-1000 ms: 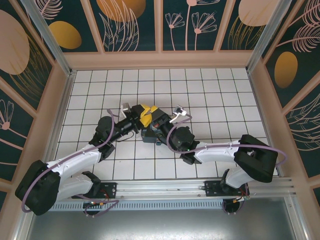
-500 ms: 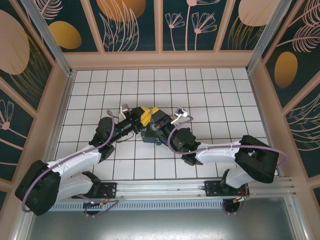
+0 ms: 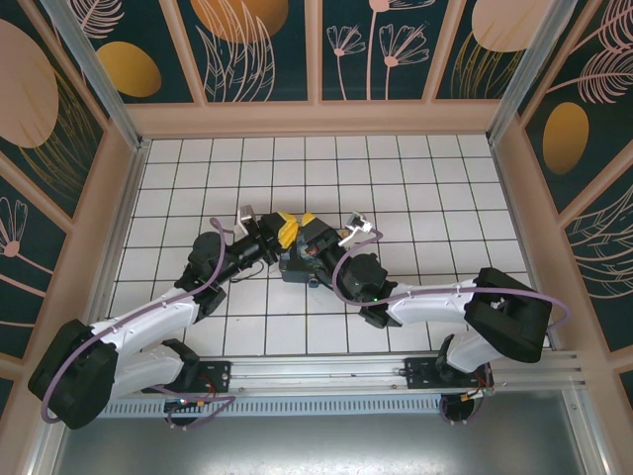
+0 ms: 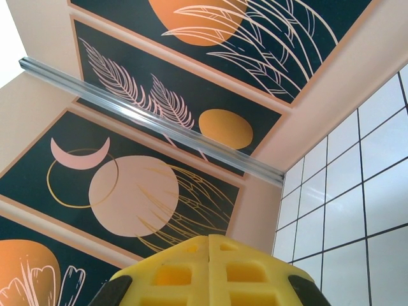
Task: Unlock a padlock with a key
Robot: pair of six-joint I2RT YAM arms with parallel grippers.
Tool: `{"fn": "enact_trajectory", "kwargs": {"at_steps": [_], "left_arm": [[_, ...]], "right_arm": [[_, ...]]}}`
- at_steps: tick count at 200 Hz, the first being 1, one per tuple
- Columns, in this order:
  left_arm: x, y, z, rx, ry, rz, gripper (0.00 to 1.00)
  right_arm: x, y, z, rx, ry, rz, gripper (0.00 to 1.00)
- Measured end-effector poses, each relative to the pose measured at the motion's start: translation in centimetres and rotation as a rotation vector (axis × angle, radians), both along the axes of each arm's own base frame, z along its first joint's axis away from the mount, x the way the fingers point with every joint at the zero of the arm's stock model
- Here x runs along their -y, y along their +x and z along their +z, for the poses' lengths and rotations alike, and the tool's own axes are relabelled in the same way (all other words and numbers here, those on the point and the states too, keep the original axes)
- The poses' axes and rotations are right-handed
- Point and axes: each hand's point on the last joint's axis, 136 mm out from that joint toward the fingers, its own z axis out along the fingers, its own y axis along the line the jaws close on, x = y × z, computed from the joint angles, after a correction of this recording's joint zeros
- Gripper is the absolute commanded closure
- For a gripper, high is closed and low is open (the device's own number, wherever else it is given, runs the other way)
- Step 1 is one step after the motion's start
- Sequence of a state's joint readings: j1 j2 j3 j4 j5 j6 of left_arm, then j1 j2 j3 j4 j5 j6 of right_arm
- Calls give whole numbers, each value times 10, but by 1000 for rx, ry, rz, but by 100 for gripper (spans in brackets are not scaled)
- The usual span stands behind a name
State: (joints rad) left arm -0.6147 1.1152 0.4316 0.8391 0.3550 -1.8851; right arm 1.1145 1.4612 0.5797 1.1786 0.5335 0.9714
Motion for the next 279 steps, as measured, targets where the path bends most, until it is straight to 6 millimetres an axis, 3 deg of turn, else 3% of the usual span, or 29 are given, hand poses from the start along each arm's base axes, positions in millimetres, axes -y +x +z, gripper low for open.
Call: {"fn": "enact_trajectory", "kwargs": {"at_steps": [48, 89, 142, 279], "left_arm": [[0, 0, -2, -3, 10, 3, 78], [-2, 0, -1, 6, 16, 13, 64], [-3, 1, -1, 6, 20, 24, 62], [-4, 2, -2, 14, 27, 26, 83]], "right_arm": [[0, 0, 0, 0, 0, 1, 100], [-3, -3, 0, 7, -8, 14, 100], [-6, -9, 5, 29, -34, 43, 100], [-9, -12, 1, 31, -64, 68, 100]]}}
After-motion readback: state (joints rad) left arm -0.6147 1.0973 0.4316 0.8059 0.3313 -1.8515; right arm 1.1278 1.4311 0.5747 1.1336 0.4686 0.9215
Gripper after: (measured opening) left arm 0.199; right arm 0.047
